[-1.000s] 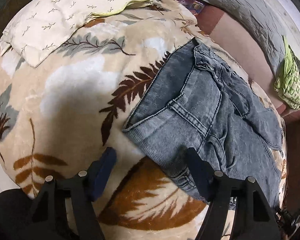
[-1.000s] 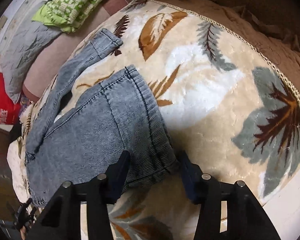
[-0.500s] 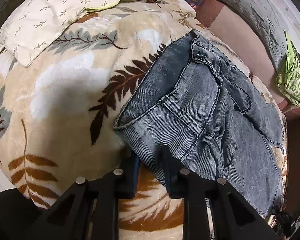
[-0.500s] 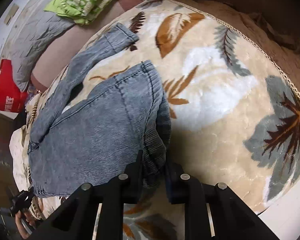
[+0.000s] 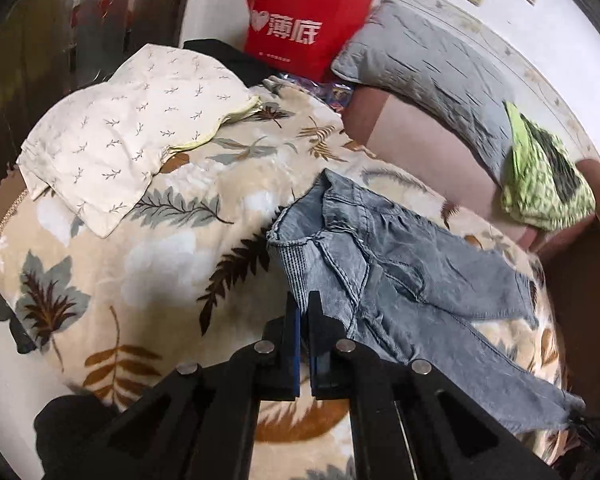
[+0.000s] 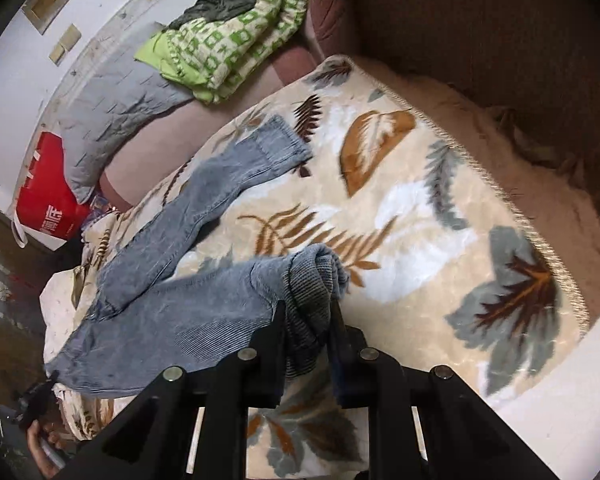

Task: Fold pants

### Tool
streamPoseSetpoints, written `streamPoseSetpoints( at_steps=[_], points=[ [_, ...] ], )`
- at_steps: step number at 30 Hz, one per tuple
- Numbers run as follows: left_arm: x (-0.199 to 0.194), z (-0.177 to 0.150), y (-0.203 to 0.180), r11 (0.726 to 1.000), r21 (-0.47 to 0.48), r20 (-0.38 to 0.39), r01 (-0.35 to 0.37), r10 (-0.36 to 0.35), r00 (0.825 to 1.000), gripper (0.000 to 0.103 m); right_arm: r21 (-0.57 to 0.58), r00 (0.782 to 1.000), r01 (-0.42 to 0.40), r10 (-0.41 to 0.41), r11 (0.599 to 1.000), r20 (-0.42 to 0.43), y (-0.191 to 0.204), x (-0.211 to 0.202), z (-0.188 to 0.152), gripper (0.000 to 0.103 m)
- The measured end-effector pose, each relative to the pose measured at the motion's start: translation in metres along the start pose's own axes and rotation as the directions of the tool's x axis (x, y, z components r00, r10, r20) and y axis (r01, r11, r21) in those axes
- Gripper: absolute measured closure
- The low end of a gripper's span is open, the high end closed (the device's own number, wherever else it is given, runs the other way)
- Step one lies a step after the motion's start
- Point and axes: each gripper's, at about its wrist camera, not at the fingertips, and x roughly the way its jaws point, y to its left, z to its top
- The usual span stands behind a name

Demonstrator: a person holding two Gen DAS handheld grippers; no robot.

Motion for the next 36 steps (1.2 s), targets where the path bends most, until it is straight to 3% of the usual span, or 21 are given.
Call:
streamPoseSetpoints(
  at_steps=[2, 3, 4, 6, 7, 9, 12, 14, 16, 18, 19, 20, 21, 24, 25, 27, 28, 30, 32, 33, 36],
  points=[
    [0.011, -0.012, 0.003, 1.0, 0.009, -0.055, -0.02, 0.02, 0.998, 0.099, -0.025, 0.988, 0.074, -0.077, 0.997, -0.132, -0.019, 0.035, -0.01, 0.072],
    [0.022, -0.021, 0.005, 0.999, 0.023, -0.104, -0.049, 0.052, 0.993, 0.097, -0.032, 0.975, 0.117, -0.121, 0.993, -0.184, -0.025, 0.05, -0.016, 0.061],
    [0.032, -0.028, 0.009, 0.997, 0.018, -0.149, -0.073, 0.075, 0.986, 0.097, -0.037, 0.951, 0.171, -0.175, 0.985, -0.256, -0.036, 0.067, -0.024, 0.059],
    [0.04, -0.036, 0.025, 0.991, -0.023, -0.192, -0.128, 0.122, 0.974, 0.091, 0.018, 0.97, 0.123, -0.117, 0.992, -0.215, -0.045, 0.06, -0.026, 0.056],
    [0.039, -0.034, 0.028, 0.989, -0.033, -0.19, -0.143, 0.134, 0.973, 0.087, 0.039, 0.972, 0.121, -0.111, 0.992, -0.205, -0.046, 0.054, -0.023, 0.054],
    [0.026, -0.024, 0.029, 0.987, -0.055, -0.145, -0.152, 0.143, 0.979, 0.062, 0.038, 0.983, 0.123, -0.117, 0.992, -0.143, -0.043, 0.039, -0.01, 0.048],
    [0.001, -0.005, 0.009, 0.993, -0.048, -0.015, -0.107, 0.107, 0.994, 0.036, 0.019, 0.991, 0.111, -0.109, 0.994, -0.08, -0.031, 0.03, 0.02, 0.032],
    [-0.004, 0.001, -0.01, 0.999, 0.005, 0.042, -0.052, 0.052, 0.998, 0.03, 0.037, 0.993, 0.044, -0.04, 0.998, -0.108, -0.027, 0.043, 0.038, 0.026],
    [0.009, 0.003, -0.033, 0.996, 0.084, 0.028, -0.026, 0.024, 0.999, 0.03, 0.109, 0.979, -0.04, 0.061, 0.993, -0.193, -0.031, 0.074, 0.057, 0.026],
    [0.036, -0.002, -0.053, 0.988, 0.153, -0.041, 0.005, 0.001, 0.999, 0.03, 0.188, 0.944, -0.09, 0.144, 0.978, -0.296, -0.033, 0.106, 0.062, 0.026],
    [0.047, -0.006, -0.059, 0.984, 0.178, -0.07, 0.014, -0.002, 0.998, 0.03, 0.242, 0.917, -0.115, 0.197, 0.964, -0.348, -0.033, 0.123, 0.062, 0.03],
    [0.061, -0.01, -0.065, 0.976, 0.215, -0.109, 0.018, 0.005, 0.994, 0.03, 0.254, 0.908, -0.131, 0.219, 0.958, -0.357, -0.031, 0.127, 0.059, 0.038],
    [0.075, -0.017, -0.071, 0.966, 0.259, -0.142, 0.004, 0.034, 0.989, 0.03, 0.249, 0.907, -0.138, 0.224, 0.959, -0.357, -0.026, 0.129, 0.058, 0.056],
    [0.112, -0.042, -0.074, 0.936, 0.349, -0.215, -0.053, 0.135, 0.967, 0.03, 0.145, 0.95, -0.114, 0.15, 0.983, -0.272, -0.003, 0.113, 0.067, 0.099],
    [0.117, -0.046, -0.072, 0.933, 0.355, -0.214, -0.057, 0.141, 0.967, 0.029, 0.053, 0.979, -0.078, 0.087, 0.996, -0.186, 0.012, 0.096, 0.07, 0.099],
    [0.116, -0.051, -0.07, 0.929, 0.365, -0.16, -0.065, 0.131, 0.978, 0.024, -0.067, 0.996, -0.048, 0.042, 0.997, -0.079, 0.031, 0.074, 0.07, 0.099],
    [0.116, -0.052, -0.069, 0.929, 0.366, -0.157, -0.064, 0.13, 0.979, 0.024, -0.131, 0.999, 0.018, -0.022, 0.991, -0.03, 0.04, 0.068, 0.066, 0.099],
    [0.116, -0.052, -0.068, 0.931, 0.36, -0.156, -0.063, 0.126, 0.98, 0.021, -0.167, 0.995, 0.079, -0.088, 0.983, -0.051, 0.04, 0.083, 0.055, 0.099],
    [0.115, -0.051, -0.068, 0.931, 0.361, -0.16, -0.061, 0.126, 0.979, 0.021, -0.191, 0.971, 0.199, -0.219, 0.961, -0.093, 0.03, 0.114, 0.045, 0.088],
    [0.115, -0.05, -0.067, 0.929, 0.365, -0.163, -0.058, 0.125, 0.979, 0.021, -0.178, 0.964, 0.21, -0.234, 0.961, -0.124, 0.022, 0.124, 0.042, 0.088],
    [0.114, -0.047, -0.066, 0.929, 0.366, -0.17, -0.054, 0.124, 0.978, 0.021, -0.102, 0.98, 0.194, -0.198, 0.976, -0.031, 0.021, 0.104, 0.042, 0.084]
  ],
)
